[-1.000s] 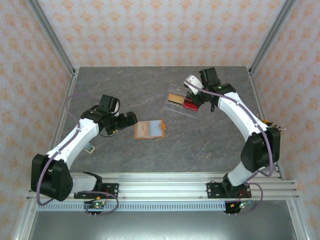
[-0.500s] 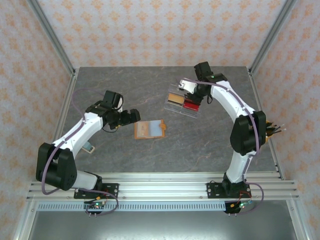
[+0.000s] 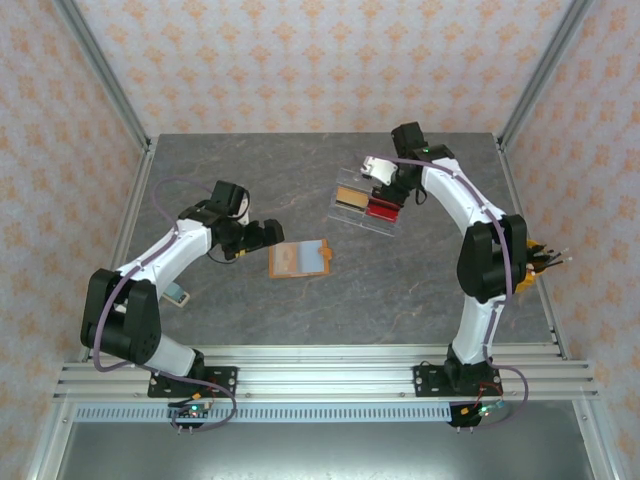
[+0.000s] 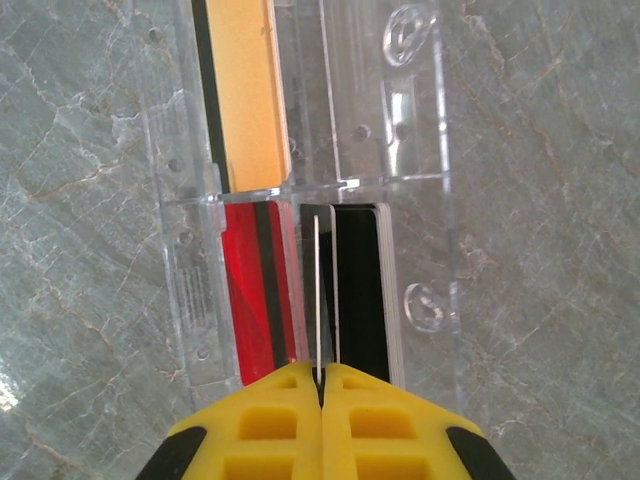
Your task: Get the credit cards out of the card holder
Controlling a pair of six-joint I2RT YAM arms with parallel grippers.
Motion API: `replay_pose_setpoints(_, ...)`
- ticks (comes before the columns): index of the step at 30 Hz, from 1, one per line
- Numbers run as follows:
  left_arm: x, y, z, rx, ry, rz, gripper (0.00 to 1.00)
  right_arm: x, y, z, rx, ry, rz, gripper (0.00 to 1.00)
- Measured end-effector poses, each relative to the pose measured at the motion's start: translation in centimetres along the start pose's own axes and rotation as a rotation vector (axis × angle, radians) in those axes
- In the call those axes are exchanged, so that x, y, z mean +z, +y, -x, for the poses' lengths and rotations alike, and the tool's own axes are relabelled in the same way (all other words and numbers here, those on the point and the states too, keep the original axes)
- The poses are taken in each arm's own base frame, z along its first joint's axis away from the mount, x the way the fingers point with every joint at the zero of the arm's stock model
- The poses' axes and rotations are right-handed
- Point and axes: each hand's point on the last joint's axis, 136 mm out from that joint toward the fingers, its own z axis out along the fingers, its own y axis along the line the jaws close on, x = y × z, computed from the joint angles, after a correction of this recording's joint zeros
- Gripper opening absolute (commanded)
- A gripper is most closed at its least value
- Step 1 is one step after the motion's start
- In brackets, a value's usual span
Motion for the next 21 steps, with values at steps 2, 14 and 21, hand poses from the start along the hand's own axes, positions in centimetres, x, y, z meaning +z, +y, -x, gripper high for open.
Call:
replay_pose_setpoints(2,0.0,-0.3,-0.1,0.001,0.005,-0.018,1.0,-0.3,-0.6,0.5,-0.002,-0.014,-0.01,0.0)
replay_pose_setpoints(14,0.0,-1.1,-0.2,-0.004,0.019,-0.058,1.0,1.8,-0.7,0.1,-0.012,-0.009,0.032,0.02)
replay_pose_setpoints(21,0.0,-1.1,-0.3,-0.006,0.022,-0.062,1.0,1.9,-1.0,-0.1,-0.008,-0.027,0.036,0.12)
